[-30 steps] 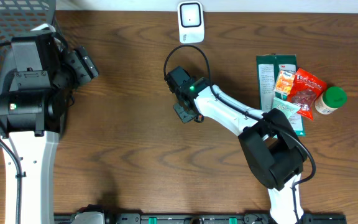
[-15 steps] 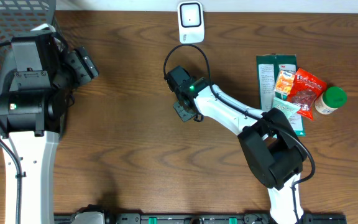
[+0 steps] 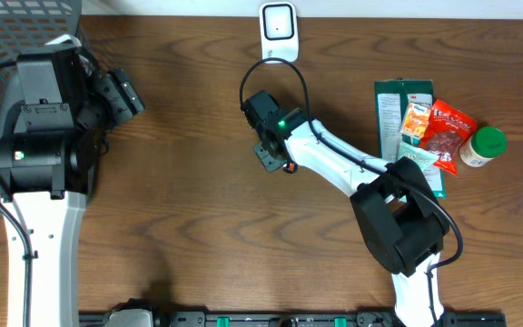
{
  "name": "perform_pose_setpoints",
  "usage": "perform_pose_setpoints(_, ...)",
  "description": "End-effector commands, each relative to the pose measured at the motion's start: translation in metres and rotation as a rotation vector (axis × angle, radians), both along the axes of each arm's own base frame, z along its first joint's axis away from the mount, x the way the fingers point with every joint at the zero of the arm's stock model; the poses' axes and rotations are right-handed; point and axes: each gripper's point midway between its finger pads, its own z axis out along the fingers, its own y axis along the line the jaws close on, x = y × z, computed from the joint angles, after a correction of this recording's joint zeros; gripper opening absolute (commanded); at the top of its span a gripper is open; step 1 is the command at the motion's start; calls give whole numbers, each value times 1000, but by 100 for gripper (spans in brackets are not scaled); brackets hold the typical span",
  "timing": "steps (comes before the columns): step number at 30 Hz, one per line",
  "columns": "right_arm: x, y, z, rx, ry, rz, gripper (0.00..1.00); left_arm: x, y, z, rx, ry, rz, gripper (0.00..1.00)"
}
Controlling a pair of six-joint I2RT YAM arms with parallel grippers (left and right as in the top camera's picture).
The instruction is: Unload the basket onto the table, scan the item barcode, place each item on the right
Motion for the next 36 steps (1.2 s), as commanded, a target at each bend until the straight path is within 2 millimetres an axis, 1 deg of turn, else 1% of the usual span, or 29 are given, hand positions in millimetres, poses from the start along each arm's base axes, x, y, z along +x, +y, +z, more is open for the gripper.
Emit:
perform_pose_setpoints(1, 11, -6, 6, -27, -43, 0, 29, 1, 2, 2, 7, -2, 5, 84)
perform_pose_setpoints(4, 7, -5, -6, -24, -9, 4, 27, 1, 2, 2, 7, -2, 5, 84)
perform_pose_setpoints(7, -2, 4, -15, 21, 46, 21, 26, 1, 2, 2, 7, -2, 5, 84)
perform_pose_setpoints(12, 1, 1, -14, 4, 30, 16, 25, 1, 2, 2, 7, -2, 5, 84)
perform_pose_setpoints(13, 1, 0, -14, 3, 29, 15, 26, 1, 2, 2, 7, -2, 5, 84)
perform_pose_setpoints(15, 0, -1, -15, -1, 35, 14, 32, 1, 2, 2, 7, -2, 5, 84)
perform_pose_setpoints(16, -1, -2, -15, -4, 40, 14, 33, 1, 2, 2, 7, -2, 5, 84)
perform_pose_setpoints(19, -6, -6, -20, -16, 55, 14, 34, 1, 2, 2, 7, -2, 5, 84)
perform_pose_setpoints(20, -9, -8, -29, -21, 57, 14, 34, 1, 2, 2, 7, -2, 5, 84)
perform_pose_setpoints(21, -10, -9, -32, -21, 58, 14, 33, 1, 2, 2, 7, -2, 5, 84)
perform_pose_setpoints(23, -13, -11, -41, -26, 64, 13, 31, 1, 2, 2, 7, -2, 5, 84)
perform_pose_setpoints(25, -16, -13, -44, -33, 76, 13, 25, 1, 2, 2, 7, -2, 5, 84)
perform_pose_setpoints(27, -20, -14, -44, -40, 91, 13, 22, 1, 2, 2, 7, -2, 5, 84)
perform_pose_setpoints(29, -25, -17, -45, -54, 110, 14, 22, 1, 2, 2, 7, -2, 5, 84)
perform_pose_setpoints(30, -31, -21, -46, -75, 134, 17, 20, 1, 2, 2, 7, -2, 5, 84)
perform_pose_setpoints(33, -32, -22, -46, -81, 138, 16, 20, 1, 2, 2, 7, -2, 5, 84)
perform_pose_setpoints(34, -33, -23, -46, -83, 140, 16, 17, 1, 2, 2, 7, -2, 5, 84)
perform_pose_setpoints(36, -33, -23, -45, -86, 145, 15, 2, 1, 2, 2, 7, -2, 5, 84)
